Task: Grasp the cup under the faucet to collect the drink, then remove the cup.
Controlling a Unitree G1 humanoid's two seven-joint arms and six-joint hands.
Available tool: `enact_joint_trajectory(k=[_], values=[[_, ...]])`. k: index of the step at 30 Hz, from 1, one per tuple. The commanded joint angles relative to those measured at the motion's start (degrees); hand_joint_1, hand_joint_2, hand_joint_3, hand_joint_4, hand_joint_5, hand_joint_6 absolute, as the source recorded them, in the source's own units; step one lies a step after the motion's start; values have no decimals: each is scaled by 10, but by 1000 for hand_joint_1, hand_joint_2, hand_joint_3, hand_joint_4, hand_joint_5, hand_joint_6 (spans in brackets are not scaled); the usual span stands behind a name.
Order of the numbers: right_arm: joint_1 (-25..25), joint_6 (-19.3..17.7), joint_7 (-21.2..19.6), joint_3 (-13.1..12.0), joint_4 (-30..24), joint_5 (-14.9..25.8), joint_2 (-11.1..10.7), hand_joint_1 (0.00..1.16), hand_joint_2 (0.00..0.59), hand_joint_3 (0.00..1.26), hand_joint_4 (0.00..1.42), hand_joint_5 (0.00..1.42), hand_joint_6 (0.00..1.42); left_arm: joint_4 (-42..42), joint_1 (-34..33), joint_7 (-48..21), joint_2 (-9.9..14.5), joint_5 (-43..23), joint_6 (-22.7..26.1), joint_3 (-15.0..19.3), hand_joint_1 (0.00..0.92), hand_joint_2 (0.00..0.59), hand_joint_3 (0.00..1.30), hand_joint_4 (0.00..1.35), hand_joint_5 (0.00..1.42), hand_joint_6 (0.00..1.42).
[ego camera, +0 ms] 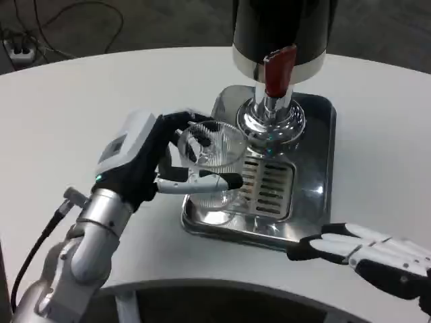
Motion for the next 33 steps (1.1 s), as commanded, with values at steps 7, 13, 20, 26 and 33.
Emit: enact_joint_trajectory(k=[7,13,20,26,33], values=[[25,-25,-14,-11,-8,5,7,512,411,165,116,51,54,89,-89,58,-23,12,-22,-35,747,8,767,893,1104,1184],[33,-32,-17,-9,-8,3,10,512,411,165,116,50,50,108,-111,66,-26,18,-18,-48,736,6,767,893,1112,1186],[40,-36,-22,-7,-8,0,11,512,411,165,116,50,49,126,-126,71,-36,27,-15,-65,724,7,767,893,1117,1187],[48,-40,-22,-7,-8,-1,17,512,411,165,116,50,49,139,-137,74,-40,30,-9,-76,717,7,767,893,1118,1187],[47,-39,-21,-4,-8,-3,20,512,411,165,116,50,49,145,-140,75,-38,29,-5,-85,714,6,761,883,1118,1187]])
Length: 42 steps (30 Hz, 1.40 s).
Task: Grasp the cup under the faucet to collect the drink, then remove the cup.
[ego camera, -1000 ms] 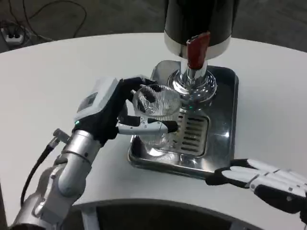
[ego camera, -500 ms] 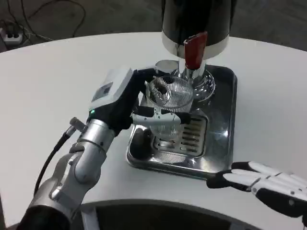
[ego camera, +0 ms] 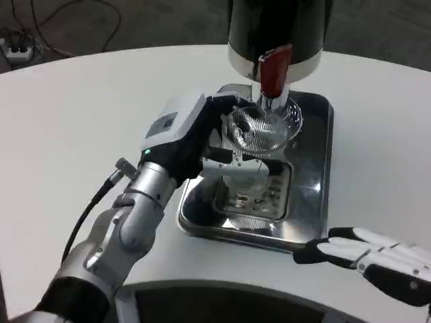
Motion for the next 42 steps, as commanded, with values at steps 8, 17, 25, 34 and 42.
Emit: enact_joint_trajectory(k=[8,17,25,34,42], values=[[-2,0,-9,11,-8,-4,0,512,411,165,116,57,48,7,-10,15,2,4,5,-5,706,4,771,892,1121,1187],[-8,9,-11,15,-8,-4,-4,512,411,165,116,61,48,27,-22,22,-2,10,7,-10,704,0,779,893,1134,1185],[-10,16,-10,13,-8,-3,-3,512,411,165,116,61,48,60,-42,35,-14,18,0,-19,708,0,779,900,1135,1183],[-18,25,-9,13,-8,0,-3,512,411,165,116,61,48,73,-49,35,-19,17,-5,-32,711,0,785,900,1135,1183],[-23,29,-7,14,-8,0,-2,512,411,165,116,61,48,77,-48,33,-19,19,-5,-38,708,1,786,887,1123,1182]])
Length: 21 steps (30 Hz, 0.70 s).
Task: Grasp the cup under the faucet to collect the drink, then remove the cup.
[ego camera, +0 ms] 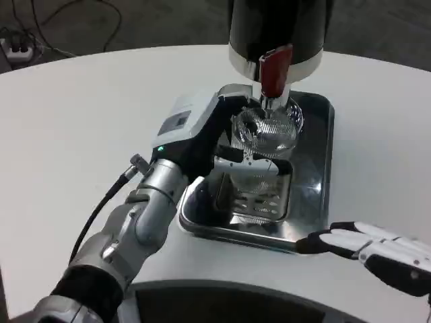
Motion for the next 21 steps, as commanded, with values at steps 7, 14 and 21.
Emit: enact_joint_trajectory(k=[7,14,21], values=[[-5,6,-5,4,-8,1,0,513,417,165,116,61,48,0,10,18,5,-1,-15,-1,695,5,763,792,952,1185],[-10,7,-7,9,-8,0,1,520,424,172,125,61,48,-1,18,23,7,-9,-20,6,604,22,645,631,846,1076],[-12,9,-8,7,-8,2,2,523,424,174,126,67,48,6,21,10,5,-27,-25,15,387,78,530,467,802,1025]])
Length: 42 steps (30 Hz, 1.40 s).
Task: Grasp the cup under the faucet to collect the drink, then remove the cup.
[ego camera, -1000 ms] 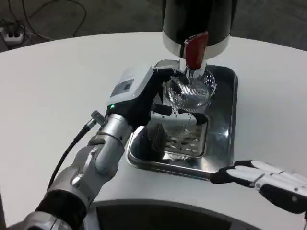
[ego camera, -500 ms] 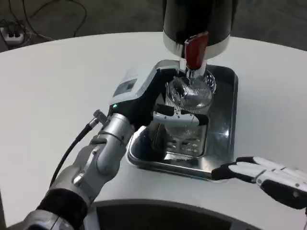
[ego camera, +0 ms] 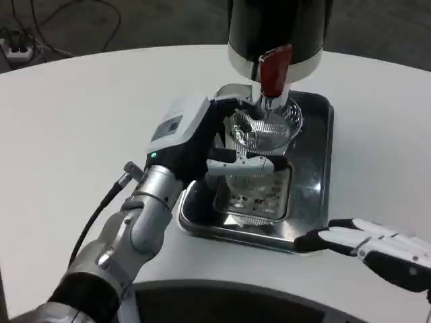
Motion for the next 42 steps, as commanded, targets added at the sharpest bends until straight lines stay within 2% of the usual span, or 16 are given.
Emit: enact_joint_trajectory(k=[1,3,5,22,23,26,29,31,32,36,39,42], values=[[0,2,-7,-1,-8,2,1,523,424,174,126,68,48,4,4,-5,4,-14,-15,6,376,77,518,455,787,1023],[0,2,-8,1,-8,1,1,524,424,174,126,70,48,6,5,-9,4,-16,-16,5,346,83,400,392,731,986],[0,2,-9,2,-8,1,1,524,425,174,126,71,51,8,5,-12,4,-17,-17,3,331,82,337,377,696,966],[7,-4,-10,0,-8,2,9,526,425,174,126,72,61,-4,14,-12,8,-16,-25,2,318,72,326,354,693,929],[7,-4,-10,0,-8,2,10,526,425,174,126,72,61,-4,15,-17,7,-19,-27,3,311,62,318,344,671,899],[8,-5,-11,0,-8,1,11,526,425,174,126,72,61,-2,17,-36,5,-33,-29,9,253,19,257,279,500,633],[9,-6,-11,0,-8,2,11,526,425,174,126,72,61,-1,19,-53,5,-47,-29,13,241,12,215,246,448,576],[9,-6,-11,0,-8,2,11,526,425,174,126,72,61,-1,21,-64,5,-53,-30,14,154,0,24,34,244,365],[9,-6,-11,1,-8,1,12,526,425,174,127,72,61,-2,21,-69,5,-56,-29,15,131,0,5,7,193,298],[10,-7,-11,1,-8,1,13,526,425,174,134,73,62,-5,23,-82,6,-61,-28,18,82,0,0,0,134,186],[11,-8,-11,1,-8,0,13,527,425,174,136,73,62,-9,24,-93,8,-63,-27,19,23,0,0,0,13,24],[12,-9,-11,1,-8,0,14,527,425,174,137,73,63,-22,30,-100,11,-66,-20,23,10,0,0,0,0,0]])
